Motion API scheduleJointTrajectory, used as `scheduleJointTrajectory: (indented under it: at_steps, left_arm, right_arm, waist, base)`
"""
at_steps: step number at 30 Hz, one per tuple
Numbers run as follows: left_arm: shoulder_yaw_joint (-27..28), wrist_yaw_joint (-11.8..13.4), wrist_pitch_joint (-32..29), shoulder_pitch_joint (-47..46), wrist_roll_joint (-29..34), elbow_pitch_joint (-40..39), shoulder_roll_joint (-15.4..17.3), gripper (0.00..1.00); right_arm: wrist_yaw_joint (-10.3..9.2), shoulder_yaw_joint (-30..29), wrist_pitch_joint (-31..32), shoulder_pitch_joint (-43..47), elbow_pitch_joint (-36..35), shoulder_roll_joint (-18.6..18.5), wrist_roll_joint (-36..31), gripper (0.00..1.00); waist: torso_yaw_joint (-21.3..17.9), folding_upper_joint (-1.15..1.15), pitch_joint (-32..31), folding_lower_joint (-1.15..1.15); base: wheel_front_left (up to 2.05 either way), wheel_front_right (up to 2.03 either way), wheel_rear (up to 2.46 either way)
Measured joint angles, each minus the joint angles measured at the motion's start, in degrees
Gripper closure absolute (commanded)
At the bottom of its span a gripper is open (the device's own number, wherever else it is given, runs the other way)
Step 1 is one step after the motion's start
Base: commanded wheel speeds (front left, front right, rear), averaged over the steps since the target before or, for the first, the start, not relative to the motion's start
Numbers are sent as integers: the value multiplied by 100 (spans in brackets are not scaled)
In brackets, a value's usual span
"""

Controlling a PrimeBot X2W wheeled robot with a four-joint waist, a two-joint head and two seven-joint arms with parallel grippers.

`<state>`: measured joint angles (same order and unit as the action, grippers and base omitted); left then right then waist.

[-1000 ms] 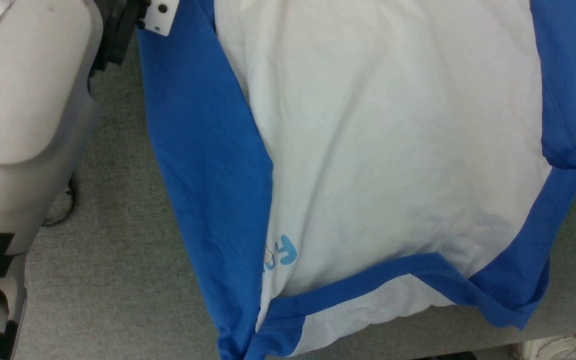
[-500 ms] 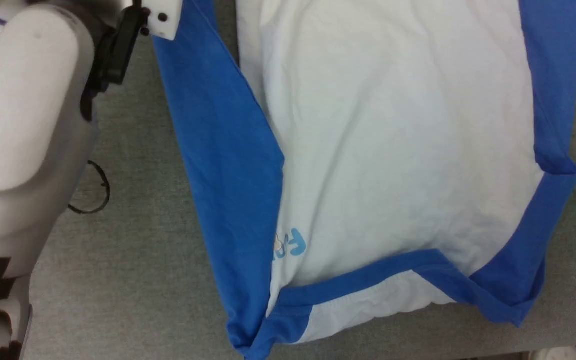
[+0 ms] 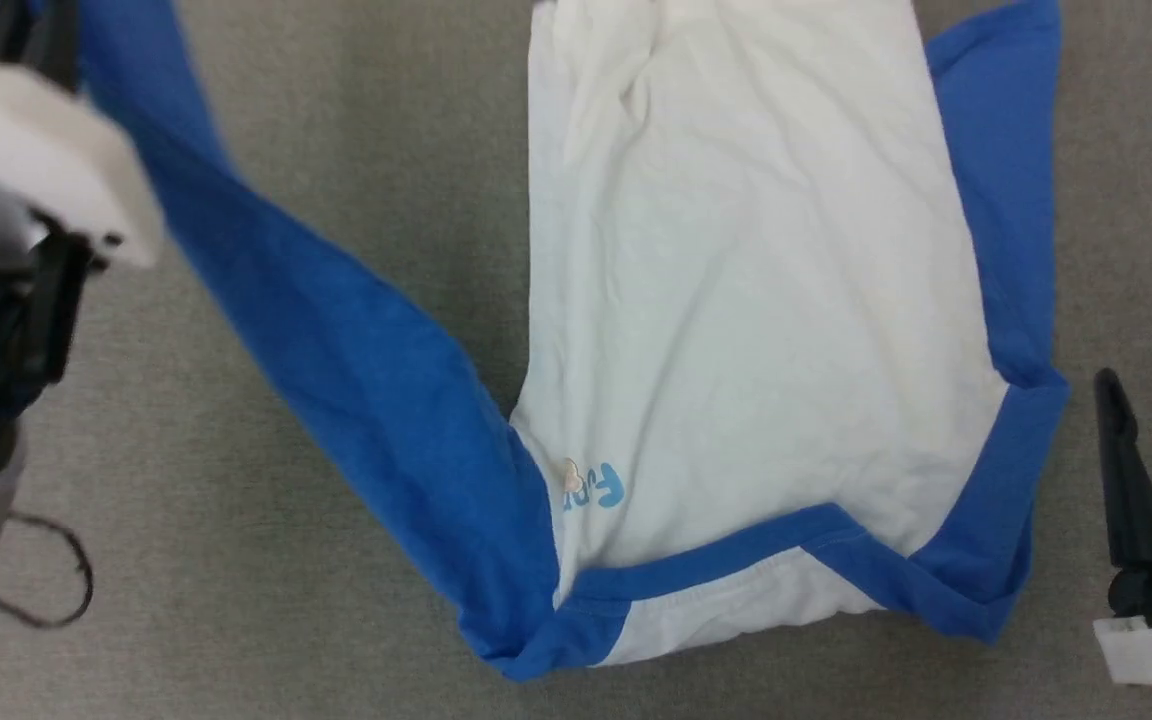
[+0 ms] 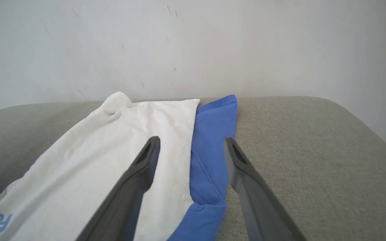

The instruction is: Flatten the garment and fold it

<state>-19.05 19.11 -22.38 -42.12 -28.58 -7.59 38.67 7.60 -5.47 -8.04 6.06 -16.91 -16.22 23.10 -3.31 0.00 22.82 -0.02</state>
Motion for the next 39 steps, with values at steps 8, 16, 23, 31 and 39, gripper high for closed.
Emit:
scheduleJointTrajectory:
  at_steps: [8, 16, 23, 31, 39]
  left_arm:
    - [1225, 533, 435, 1997, -593, -846, 513, 100]
    - [1920, 743, 791, 3471, -857, -1014, 528, 100]
    - [1822, 775, 877, 3623, -706, -1365, 557, 100]
    - [742, 865, 661, 2761, -22, -2008, 387, 100]
    - [-1435, 394, 346, 833, 801, -1702, -1245, 100]
  right_arm:
    - [0, -9, 310, 276, -234, 412, -298, 0]
    - [0, -8, 497, 488, -320, 731, -498, 0]
    - [0, -92, 532, 581, -393, 878, -528, 0]
    - [0, -568, 553, 599, -633, 925, -641, 0]
    - [0, -1034, 595, 545, -783, 917, -641, 0]
  waist:
    - [153, 0, -797, -1]
    - [326, 0, -1388, 0]
    - [434, 0, -1709, 1]
    - [421, 0, -1704, 2]
    - [430, 0, -1684, 2]
  base:
    - [0, 0, 0]
    - [0, 0, 0]
    - [0, 0, 0]
    - [0, 0, 0]
    - [0, 0, 0]
